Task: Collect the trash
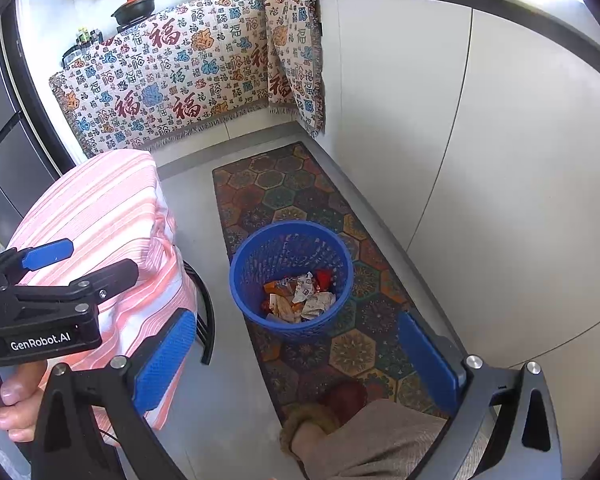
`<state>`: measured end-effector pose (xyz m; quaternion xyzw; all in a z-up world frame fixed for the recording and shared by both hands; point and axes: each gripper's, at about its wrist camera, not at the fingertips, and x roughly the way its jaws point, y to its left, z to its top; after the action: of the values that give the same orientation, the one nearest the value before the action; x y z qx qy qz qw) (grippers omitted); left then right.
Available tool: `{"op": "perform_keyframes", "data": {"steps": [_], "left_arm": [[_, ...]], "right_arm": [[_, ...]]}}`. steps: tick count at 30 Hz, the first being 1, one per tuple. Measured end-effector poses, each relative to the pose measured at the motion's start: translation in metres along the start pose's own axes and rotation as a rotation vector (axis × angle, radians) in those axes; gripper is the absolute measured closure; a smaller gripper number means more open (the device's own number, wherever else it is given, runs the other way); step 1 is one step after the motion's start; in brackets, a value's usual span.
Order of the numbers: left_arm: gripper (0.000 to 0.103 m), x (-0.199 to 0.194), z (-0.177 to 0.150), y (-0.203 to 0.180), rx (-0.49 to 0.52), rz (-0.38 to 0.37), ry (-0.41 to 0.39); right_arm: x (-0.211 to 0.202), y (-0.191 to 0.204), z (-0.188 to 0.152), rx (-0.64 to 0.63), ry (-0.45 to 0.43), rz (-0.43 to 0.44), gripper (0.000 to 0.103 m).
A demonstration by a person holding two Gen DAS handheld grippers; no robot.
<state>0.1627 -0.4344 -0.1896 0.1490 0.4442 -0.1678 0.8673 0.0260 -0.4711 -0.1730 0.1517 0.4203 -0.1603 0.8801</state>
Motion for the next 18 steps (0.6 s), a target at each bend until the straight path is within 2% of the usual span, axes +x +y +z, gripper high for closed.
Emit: {"op": "perform_keyframes", "data": {"steps": [18], "left_arm": [[0.001,0.0023,0.0000,-0.0003,0.013,-0.009,0.007]], "right_arm": [[0.0055,-0.0050,0.0001,-0.001,0.012,0.004,0.000]]}}
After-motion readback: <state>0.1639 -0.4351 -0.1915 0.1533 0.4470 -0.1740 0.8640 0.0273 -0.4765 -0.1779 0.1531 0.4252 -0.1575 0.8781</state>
